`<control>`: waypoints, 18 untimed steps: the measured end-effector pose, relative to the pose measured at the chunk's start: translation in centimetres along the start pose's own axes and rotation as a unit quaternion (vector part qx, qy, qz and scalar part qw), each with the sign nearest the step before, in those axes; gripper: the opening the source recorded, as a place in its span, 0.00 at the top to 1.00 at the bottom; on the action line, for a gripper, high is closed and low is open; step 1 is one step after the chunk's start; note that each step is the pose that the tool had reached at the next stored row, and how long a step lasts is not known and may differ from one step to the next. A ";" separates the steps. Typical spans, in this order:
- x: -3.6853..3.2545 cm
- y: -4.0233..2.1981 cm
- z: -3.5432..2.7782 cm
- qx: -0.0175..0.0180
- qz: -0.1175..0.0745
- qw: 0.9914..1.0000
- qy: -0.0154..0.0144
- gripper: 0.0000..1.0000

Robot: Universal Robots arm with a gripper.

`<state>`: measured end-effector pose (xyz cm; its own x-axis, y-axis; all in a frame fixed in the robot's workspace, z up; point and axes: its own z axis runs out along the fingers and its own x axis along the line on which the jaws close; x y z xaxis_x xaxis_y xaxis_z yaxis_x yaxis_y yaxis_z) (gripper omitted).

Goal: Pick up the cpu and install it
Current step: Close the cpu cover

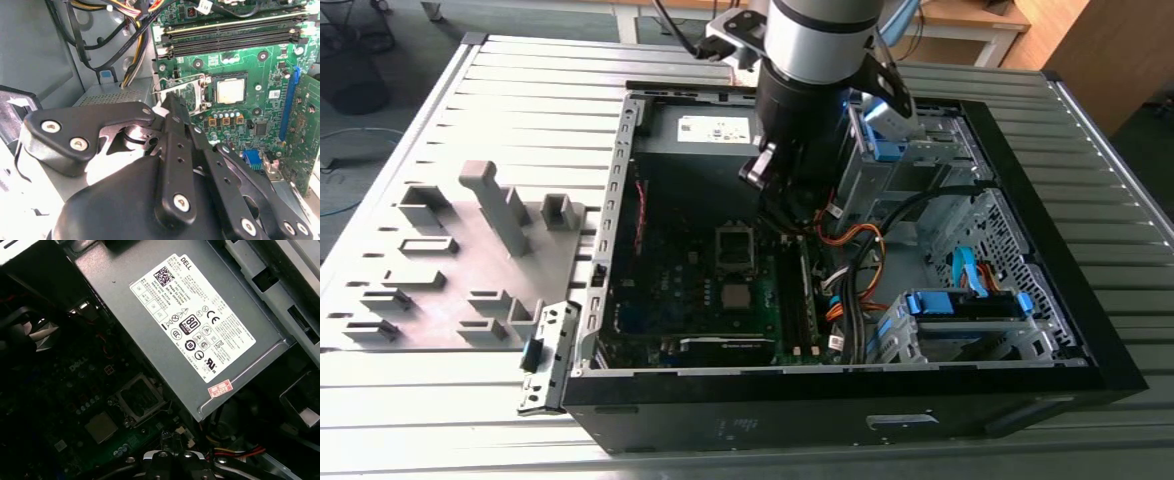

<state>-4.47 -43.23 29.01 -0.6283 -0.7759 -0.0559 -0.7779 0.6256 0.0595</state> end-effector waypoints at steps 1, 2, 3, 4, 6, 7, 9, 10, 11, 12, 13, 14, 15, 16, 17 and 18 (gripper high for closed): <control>0.00 0.00 -0.04 0.000 0.000 1.000 0.000 0.89; 0.00 0.01 -0.09 0.000 0.000 1.000 0.000 0.89; -0.01 0.01 -0.13 0.000 0.000 1.000 0.000 0.89; -0.01 0.01 -0.18 0.000 0.000 1.000 0.000 0.89; -0.02 0.02 -0.27 0.000 0.000 1.000 0.000 0.89; -0.02 0.02 -0.31 0.000 0.000 1.000 0.000 0.89; -0.02 0.02 -0.40 0.000 0.000 1.000 0.000 0.89; -0.03 0.03 -0.44 0.000 0.000 1.000 0.000 0.89; -0.03 0.03 -0.49 0.000 0.000 1.000 0.000 0.89; -0.03 0.03 -0.53 0.000 0.000 1.000 0.000 0.89; -0.03 0.03 -0.58 0.000 0.000 1.000 0.000 0.89; -0.04 0.04 -0.62 0.000 0.000 1.000 0.000 0.89; -0.04 0.04 -0.67 0.000 0.000 1.000 0.000 0.89; -0.04 0.04 -0.71 0.000 0.000 1.000 0.000 0.89; -0.04 0.05 -0.75 0.000 0.000 1.000 0.000 0.89; -0.05 0.05 -0.80 0.000 0.000 1.000 0.000 0.89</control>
<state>-4.47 -43.23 29.82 -0.6283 -0.7759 -0.0558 -0.7779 0.6256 0.0595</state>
